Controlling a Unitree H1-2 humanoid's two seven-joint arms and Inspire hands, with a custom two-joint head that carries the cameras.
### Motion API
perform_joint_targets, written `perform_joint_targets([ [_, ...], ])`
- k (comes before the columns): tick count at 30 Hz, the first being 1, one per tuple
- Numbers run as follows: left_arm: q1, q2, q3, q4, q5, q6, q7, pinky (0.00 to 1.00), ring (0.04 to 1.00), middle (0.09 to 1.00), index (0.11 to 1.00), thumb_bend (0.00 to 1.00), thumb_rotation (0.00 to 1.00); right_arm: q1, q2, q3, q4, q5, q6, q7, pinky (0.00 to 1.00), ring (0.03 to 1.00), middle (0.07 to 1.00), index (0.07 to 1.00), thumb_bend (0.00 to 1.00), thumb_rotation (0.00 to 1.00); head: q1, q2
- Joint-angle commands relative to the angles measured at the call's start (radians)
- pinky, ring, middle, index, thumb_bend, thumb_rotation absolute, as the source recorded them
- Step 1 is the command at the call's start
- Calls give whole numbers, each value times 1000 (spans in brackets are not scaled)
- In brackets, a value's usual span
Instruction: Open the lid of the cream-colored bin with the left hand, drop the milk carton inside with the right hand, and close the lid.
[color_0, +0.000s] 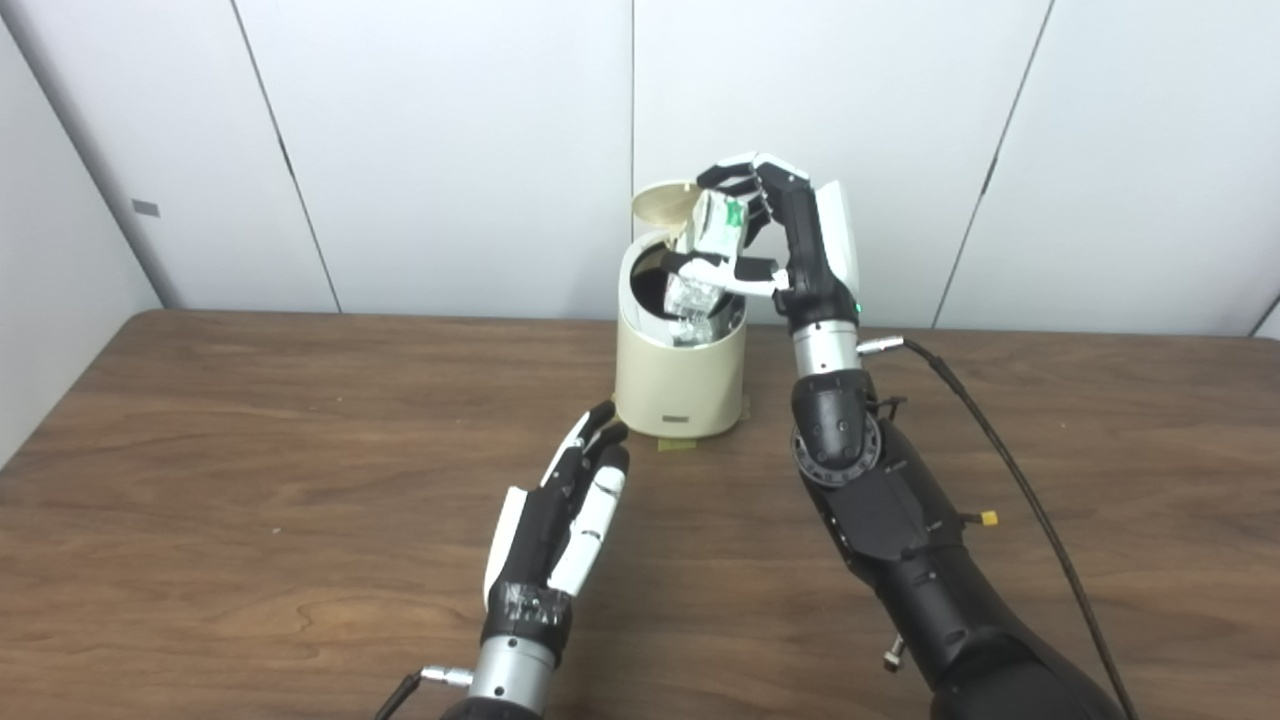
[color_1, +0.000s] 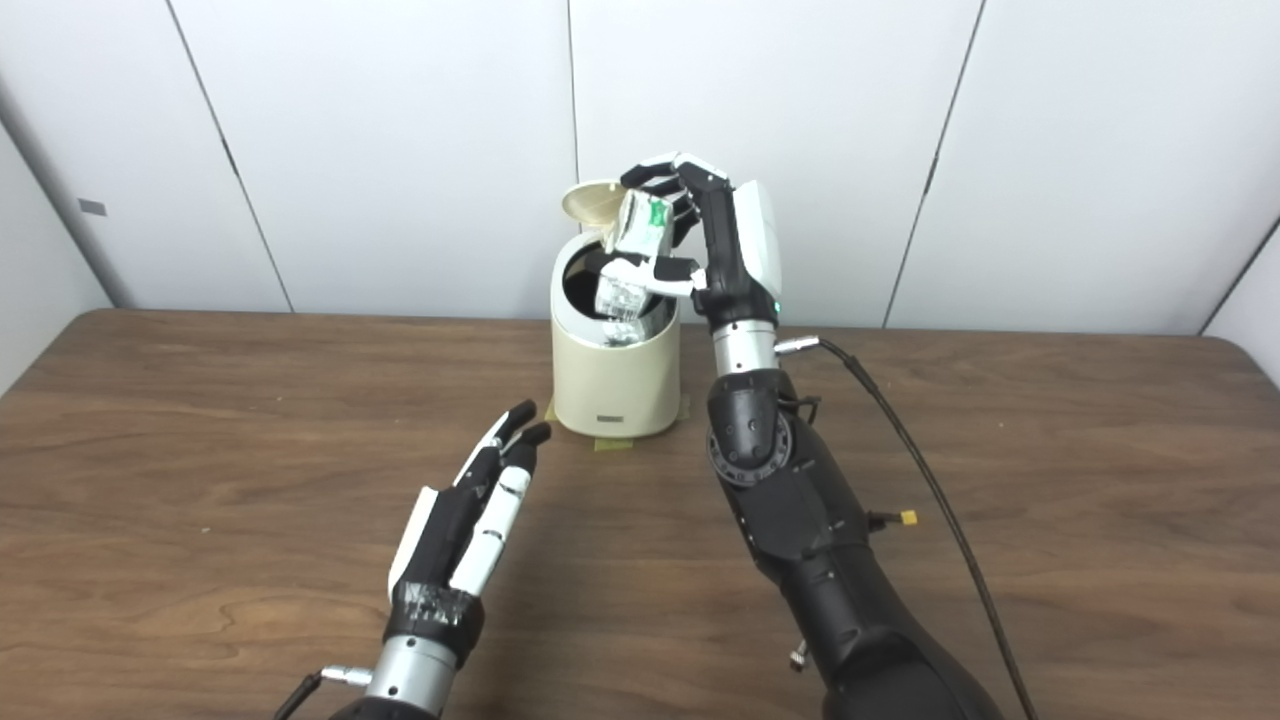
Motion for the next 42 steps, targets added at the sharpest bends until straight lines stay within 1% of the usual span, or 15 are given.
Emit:
perform_joint_targets([
  [1, 7, -23, -5, -33, 6, -31, 10, 1000, 967, 910, 944, 446, 780, -55, -2, 12, -13, -33, -52, -52, 304, 365, 502, 541, 510, 0, -3, 1],
  [8, 4, -21, -5, -26, 8, -39, 10, 1000, 966, 909, 942, 461, 786, -57, 3, 28, 12, -31, -68, -71, 309, 370, 510, 520, 513, 0, -4, -1],
  [12, 1, -18, -6, -27, 16, -38, 10, 1000, 970, 908, 939, 443, 769, -52, -12, 55, -23, -111, 56, -83, 230, 439, 483, 509, 520, 0, -10, -4],
  [13, 0, -14, -8, -25, 22, -42, 10, 1000, 970, 907, 937, 439, 768, -51, -16, 61, -31, -128, 78, -88, 237, 444, 545, 501, 515, 0, -10, -4],
  [14, 0, -12, -9, -23, 26, -45, 10, 1000, 969, 907, 938, 419, 778, -50, -18, 65, -35, -137, 90, -91, 195, 349, 592, 570, 791, 82, -10, -4],
  [17, -2, -11, -5, -23, 20, -41, 4, 1000, 974, 911, 938, 381, 769, -46, -19, 66, -51, -143, 98, -95, 100, 212, 648, 620, 977, 149, -15, -7],
  [18, -2, -9, -4, -22, 19, -42, 2, 1000, 975, 912, 938, 368, 766, -45, -20, 65, -55, -142, 97, -93, 126, 249, 660, 624, 989, 154, -16, -7],
  [19, -2, -6, -5, -23, 21, -40, -1, 1000, 977, 914, 939, 345, 762, -43, -21, 64, -61, -139, 98, -88, 295, 435, 668, 624, 997, 167, -16, -7],
  [21, -3, -3, -6, -23, 24, -37, -4, 1000, 980, 916, 942, 299, 744, -41, -21, 62, -68, -135, 101, -81, 529, 618, 680, 631, 1000, 190, -19, -9],
  [24, -3, 1, -7, -24, 20, -33, -13, 1000, 982, 920, 938, 192, 712, -36, -22, 59, -85, -132, 115, -71, 699, 726, 692, 639, 1000, 219, -19, -9],
  [27, -3, 3, -6, -25, 14, -28, -20, 1000, 984, 922, 932, 180, 689, -33, -25, 58, -96, -131, 115, -73, 711, 728, 689, 642, 1000, 216, -23, -9],
  [34, -10, 6, 3, -23, 5, -14, -29, 1000, 995, 932, 921, 180, 637, -21, -28, 43, -104, -121, 34, -138, 506, 560, 568, 561, 936, 138, -29, -8],
  [35, -11, 7, 4, -21, 7, -15, -28, 1000, 994, 931, 920, 178, 636, -14, -29, 38, -114, -112, 23, -138, 478, 535, 549, 525, 735, 139, -29, -8],
  [36, -13, 8, 6, -19, 8, -16, -28, 1000, 992, 929, 917, 181, 635, -6, -32, 33, -125, -104, 12, -137, 422, 483, 504, 507, 615, 58, -31, -8],
  [42, -25, 15, 21, -2, 14, -24, -23, 1000, 993, 921, 913, 235, 693, 48, -44, 0, -220, -58, 14, -95, 296, 386, 496, 500, 521, 0, -42, -11],
])
